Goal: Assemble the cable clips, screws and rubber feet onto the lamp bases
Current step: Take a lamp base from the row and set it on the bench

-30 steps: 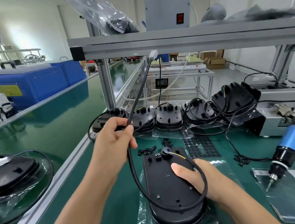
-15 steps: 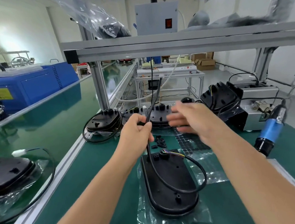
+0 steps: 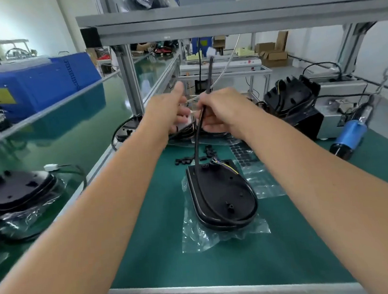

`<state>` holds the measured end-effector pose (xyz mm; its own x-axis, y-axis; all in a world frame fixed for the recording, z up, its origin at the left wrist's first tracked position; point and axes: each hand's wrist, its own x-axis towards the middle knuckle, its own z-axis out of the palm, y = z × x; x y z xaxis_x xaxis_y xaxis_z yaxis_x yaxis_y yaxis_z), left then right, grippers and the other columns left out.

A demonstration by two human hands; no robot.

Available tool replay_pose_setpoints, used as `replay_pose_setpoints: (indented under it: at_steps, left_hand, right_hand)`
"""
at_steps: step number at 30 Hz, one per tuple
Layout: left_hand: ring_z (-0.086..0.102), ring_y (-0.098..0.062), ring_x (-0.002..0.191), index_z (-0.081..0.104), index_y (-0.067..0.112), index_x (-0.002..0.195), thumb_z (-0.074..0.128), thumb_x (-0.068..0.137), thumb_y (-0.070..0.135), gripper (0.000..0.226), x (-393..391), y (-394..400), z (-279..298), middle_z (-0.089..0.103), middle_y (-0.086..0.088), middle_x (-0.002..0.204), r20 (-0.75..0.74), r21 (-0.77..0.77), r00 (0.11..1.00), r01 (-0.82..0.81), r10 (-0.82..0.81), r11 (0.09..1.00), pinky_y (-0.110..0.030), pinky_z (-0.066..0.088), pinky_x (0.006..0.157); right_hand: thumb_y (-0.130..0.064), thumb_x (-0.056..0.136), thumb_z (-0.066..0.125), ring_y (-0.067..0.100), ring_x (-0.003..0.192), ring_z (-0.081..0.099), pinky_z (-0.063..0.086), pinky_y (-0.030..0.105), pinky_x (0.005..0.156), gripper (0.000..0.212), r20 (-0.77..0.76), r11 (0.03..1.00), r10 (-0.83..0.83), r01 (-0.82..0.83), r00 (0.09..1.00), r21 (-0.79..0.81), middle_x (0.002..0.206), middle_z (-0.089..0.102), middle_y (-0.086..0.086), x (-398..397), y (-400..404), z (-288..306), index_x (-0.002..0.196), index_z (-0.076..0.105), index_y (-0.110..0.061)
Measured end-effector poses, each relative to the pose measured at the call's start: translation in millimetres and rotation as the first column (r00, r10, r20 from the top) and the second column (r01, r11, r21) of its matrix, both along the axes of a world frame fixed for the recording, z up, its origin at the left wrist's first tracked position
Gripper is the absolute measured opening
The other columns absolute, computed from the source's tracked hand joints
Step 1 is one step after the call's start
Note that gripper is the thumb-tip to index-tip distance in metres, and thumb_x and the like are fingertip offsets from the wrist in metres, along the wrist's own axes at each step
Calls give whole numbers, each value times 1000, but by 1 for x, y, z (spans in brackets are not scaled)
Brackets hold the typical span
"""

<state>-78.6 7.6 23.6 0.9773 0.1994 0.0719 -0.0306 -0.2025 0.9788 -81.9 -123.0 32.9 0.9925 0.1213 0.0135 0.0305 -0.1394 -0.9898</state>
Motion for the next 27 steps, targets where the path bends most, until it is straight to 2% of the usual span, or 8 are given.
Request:
replay_pose_setpoints:
  at_steps: [4, 6, 10, 13, 16, 20, 24, 27]
  left_hand:
    - [59, -13, 67, 63, 10, 106, 41, 99, 50, 47, 22, -3, 17, 69, -2, 87, -193, -161, 970, 117, -148, 980, -27, 45, 65]
    - [64, -15, 67, 65, 6, 98, 44, 100, 41, 41, 29, -6, 23, 71, -4, 77, -194, -316, 959, 136, -204, 939, -28, 52, 71]
    - [62, -12, 42, 65, 6, 82, 48, 101, 24, 31, 43, -5, 25, 68, -1, 56, -211, -503, 966, 25, -151, 864, -18, 46, 37]
    - [61, -15, 37, 63, 3, 83, 40, 103, 30, 41, 56, 2, 17, 68, -4, 55, -220, -563, 967, -19, -128, 826, -15, 40, 32]
    - [64, -15, 46, 62, 0, 79, 36, 104, 31, 47, 70, 16, 6, 70, -6, 57, -246, -565, 964, -56, -103, 824, -21, 54, 58]
    - [62, -14, 57, 69, -1, 66, 39, 102, 34, 58, 92, 36, -10, 73, -4, 67, -317, -526, 947, -131, -51, 841, -23, 44, 94]
    - [62, -10, 59, 74, -1, 54, 42, 100, 37, 68, 105, 53, -18, 75, -1, 73, -372, -494, 926, -148, -55, 857, -19, 45, 92]
    - [61, -10, 53, 75, 2, 83, 42, 101, 36, 51, 108, 57, -21, 74, -2, 67, -396, -495, 918, -179, -38, 850, -18, 46, 79]
  right_hand:
    - [-21, 101, 46, 9, 41, 60, 50, 18, 43, 21, -7, 980, 142, -142, 990, -138, 54, 66, -1, -16, 13, -8, 82, 55, -15]
    - [-21, 101, 44, 11, 43, 63, 50, 18, 42, 21, -47, 969, 185, -190, 982, -159, 52, 66, -1, -22, 19, -12, 83, 53, -15]
    - [-27, 104, 39, 16, 46, 65, 51, 20, 45, 27, -124, 975, 211, -218, 970, -48, 57, 67, 6, -30, 25, -18, 85, 50, -11]
    - [-24, 104, 36, 14, 45, 64, 51, 20, 44, 25, -127, 970, 245, -243, 961, 27, 53, 66, 4, -36, 29, -18, 87, 48, -11]
    - [-20, 103, 35, 11, 41, 62, 49, 17, 41, 20, -123, 962, 268, -261, 955, 75, 50, 65, 2, -41, 31, -14, 88, 47, -12]
    - [-16, 102, 35, 9, 39, 60, 46, 15, 39, 18, -124, 956, 292, -285, 948, 75, 47, 63, 0, -44, 30, -12, 89, 47, -11]
    - [-16, 102, 35, 9, 39, 59, 44, 15, 38, 22, -115, 950, 314, -312, 943, 34, 46, 62, -1, -48, 29, -15, 86, 48, -9]
    - [-17, 103, 35, 8, 37, 56, 43, 14, 38, 24, -105, 946, 322, -325, 941, -8, 45, 60, -3, -51, 27, -15, 85, 49, -9]
